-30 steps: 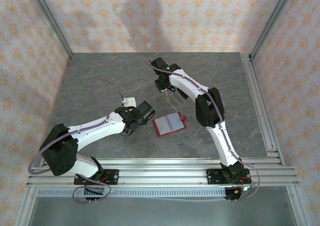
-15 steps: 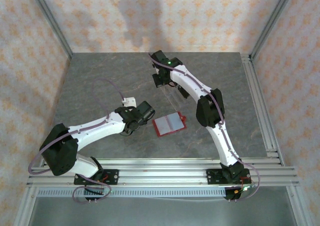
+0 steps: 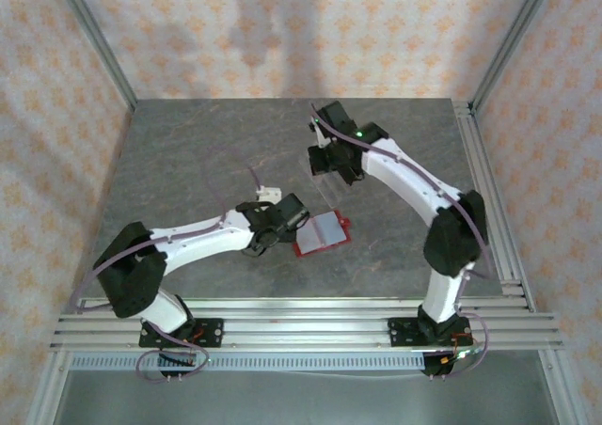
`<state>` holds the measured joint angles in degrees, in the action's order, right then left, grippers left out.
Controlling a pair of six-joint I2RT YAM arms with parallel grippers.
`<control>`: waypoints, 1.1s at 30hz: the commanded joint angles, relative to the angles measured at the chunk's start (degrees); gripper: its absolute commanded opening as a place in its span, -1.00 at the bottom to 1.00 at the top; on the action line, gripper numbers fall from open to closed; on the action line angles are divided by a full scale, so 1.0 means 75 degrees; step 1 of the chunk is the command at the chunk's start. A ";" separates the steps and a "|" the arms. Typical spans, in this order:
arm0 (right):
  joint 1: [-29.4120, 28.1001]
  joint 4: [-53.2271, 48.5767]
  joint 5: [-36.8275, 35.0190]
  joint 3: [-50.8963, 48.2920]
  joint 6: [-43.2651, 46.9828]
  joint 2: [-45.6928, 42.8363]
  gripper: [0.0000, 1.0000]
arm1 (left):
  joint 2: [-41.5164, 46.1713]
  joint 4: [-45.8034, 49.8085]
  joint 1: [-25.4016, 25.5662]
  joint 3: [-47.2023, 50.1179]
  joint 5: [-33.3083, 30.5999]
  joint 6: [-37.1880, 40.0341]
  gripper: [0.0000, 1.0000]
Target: Put the credit cards into the card holder
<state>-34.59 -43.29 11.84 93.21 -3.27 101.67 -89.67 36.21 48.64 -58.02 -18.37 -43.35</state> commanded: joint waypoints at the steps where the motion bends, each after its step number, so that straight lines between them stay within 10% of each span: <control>1: 0.0186 0.0662 -0.0184 -0.1384 -0.0412 -0.0796 -1.00 | -0.0389 -0.0262 0.0241 -0.0409 0.0007 0.0134 0.99; 33: 0.0522 0.4818 0.2643 -0.6673 -0.3778 -0.3422 -1.00 | -0.1490 -0.0197 -0.0332 0.0089 -0.0337 0.1118 0.99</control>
<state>-30.09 -13.58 29.30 44.88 -28.18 77.23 -101.10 32.01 47.42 -59.44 -19.97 -38.37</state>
